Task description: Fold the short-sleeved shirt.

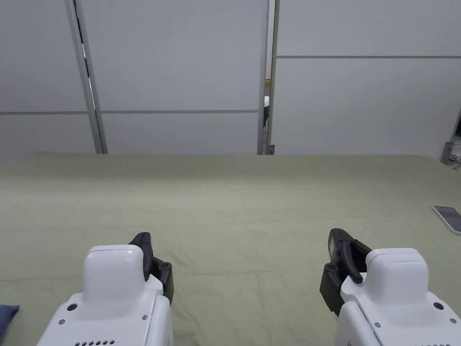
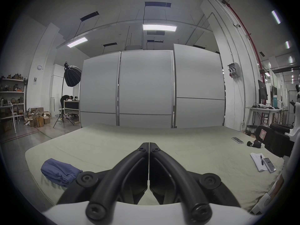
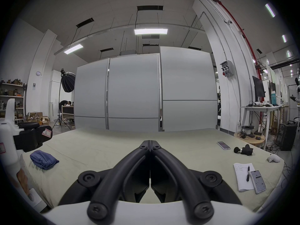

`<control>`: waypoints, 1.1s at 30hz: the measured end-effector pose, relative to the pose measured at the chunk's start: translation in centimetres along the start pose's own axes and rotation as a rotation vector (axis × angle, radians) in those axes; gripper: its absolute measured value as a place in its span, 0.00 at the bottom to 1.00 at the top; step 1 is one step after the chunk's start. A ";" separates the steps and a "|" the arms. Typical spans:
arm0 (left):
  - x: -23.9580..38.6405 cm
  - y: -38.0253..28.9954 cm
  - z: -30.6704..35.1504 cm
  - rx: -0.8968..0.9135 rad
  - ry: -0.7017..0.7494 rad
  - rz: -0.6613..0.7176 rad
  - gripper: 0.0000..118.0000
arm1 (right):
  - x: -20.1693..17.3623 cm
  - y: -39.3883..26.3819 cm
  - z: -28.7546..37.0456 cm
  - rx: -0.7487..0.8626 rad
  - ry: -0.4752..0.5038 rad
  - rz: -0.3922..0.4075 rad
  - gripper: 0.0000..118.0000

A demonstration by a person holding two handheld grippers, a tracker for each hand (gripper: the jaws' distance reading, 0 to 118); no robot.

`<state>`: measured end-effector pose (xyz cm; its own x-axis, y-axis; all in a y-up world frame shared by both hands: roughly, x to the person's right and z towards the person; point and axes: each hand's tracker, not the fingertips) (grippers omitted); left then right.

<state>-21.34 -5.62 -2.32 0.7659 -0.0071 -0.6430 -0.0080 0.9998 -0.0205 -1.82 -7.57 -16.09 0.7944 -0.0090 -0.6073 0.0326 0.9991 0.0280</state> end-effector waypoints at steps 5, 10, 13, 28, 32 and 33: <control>-0.2 -0.1 0.2 -0.013 0.000 0.029 0.00 | 0.0 0.0 0.1 -0.002 -0.002 0.001 0.02; 0.0 -0.2 0.2 -0.020 0.000 0.027 0.00 | -0.1 0.1 0.1 -0.004 0.001 0.008 0.02; 0.0 -0.3 0.2 -0.020 -0.003 0.025 0.00 | -0.2 0.1 0.2 -0.003 0.001 0.010 0.02; -0.4 -0.2 1.5 0.107 -0.011 0.099 1.00 | -0.3 0.0 0.3 0.021 -0.012 -0.003 1.00; -0.3 0.1 1.2 0.073 0.007 0.061 1.00 | -0.3 0.2 -0.2 -0.009 -0.009 -0.015 1.00; -0.2 0.1 1.0 0.066 0.008 0.051 1.00 | -0.2 0.2 -0.2 -0.024 -0.007 -0.020 1.00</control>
<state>-20.86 -5.52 -1.44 0.7607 0.0440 -0.6476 -0.0042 0.9980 0.0628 -2.10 -7.35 -16.15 0.7980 -0.0290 -0.6020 0.0337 0.9994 -0.0033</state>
